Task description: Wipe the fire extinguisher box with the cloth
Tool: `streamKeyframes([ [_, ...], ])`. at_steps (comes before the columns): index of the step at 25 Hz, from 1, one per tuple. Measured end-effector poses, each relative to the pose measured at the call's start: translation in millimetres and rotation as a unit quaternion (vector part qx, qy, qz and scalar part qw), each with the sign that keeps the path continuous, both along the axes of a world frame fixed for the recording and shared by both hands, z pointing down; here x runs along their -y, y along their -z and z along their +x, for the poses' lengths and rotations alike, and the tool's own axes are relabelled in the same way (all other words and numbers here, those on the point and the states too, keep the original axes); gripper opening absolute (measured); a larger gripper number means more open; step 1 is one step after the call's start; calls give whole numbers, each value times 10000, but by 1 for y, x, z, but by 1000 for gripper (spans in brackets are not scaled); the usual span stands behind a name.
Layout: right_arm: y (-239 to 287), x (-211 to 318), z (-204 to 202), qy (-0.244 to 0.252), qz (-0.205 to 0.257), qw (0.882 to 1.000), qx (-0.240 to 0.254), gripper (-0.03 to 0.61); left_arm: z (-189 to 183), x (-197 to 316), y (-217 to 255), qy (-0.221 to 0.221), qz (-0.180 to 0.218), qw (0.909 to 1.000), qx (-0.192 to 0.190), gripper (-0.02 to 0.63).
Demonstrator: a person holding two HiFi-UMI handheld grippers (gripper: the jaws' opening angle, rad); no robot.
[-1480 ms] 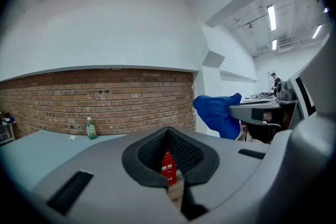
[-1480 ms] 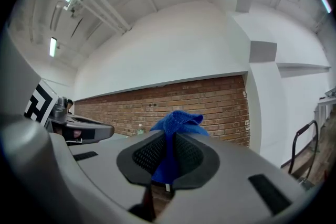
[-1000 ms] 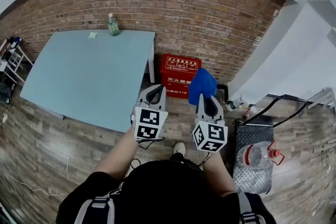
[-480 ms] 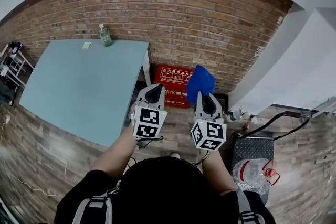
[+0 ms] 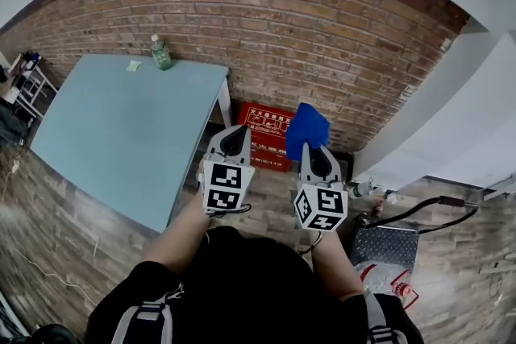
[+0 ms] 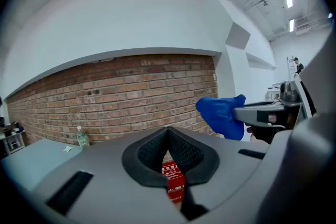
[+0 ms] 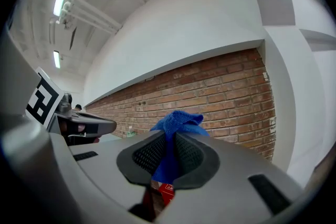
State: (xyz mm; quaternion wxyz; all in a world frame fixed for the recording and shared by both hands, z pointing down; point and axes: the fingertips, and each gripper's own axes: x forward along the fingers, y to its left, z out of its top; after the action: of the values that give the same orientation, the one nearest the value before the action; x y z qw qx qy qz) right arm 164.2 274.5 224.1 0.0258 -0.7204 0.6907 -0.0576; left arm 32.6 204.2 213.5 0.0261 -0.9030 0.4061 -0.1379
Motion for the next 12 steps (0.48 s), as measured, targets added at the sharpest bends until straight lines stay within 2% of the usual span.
streamKeyframes([
  [8,-23,39,5,241,-273,9993,-35,48,9,36,-18,102,-174,9998,72,6],
  [12,-36,67,9,288,-376,9988,-125,48,19,67,-28,64,-215,9997,-32,6],
])
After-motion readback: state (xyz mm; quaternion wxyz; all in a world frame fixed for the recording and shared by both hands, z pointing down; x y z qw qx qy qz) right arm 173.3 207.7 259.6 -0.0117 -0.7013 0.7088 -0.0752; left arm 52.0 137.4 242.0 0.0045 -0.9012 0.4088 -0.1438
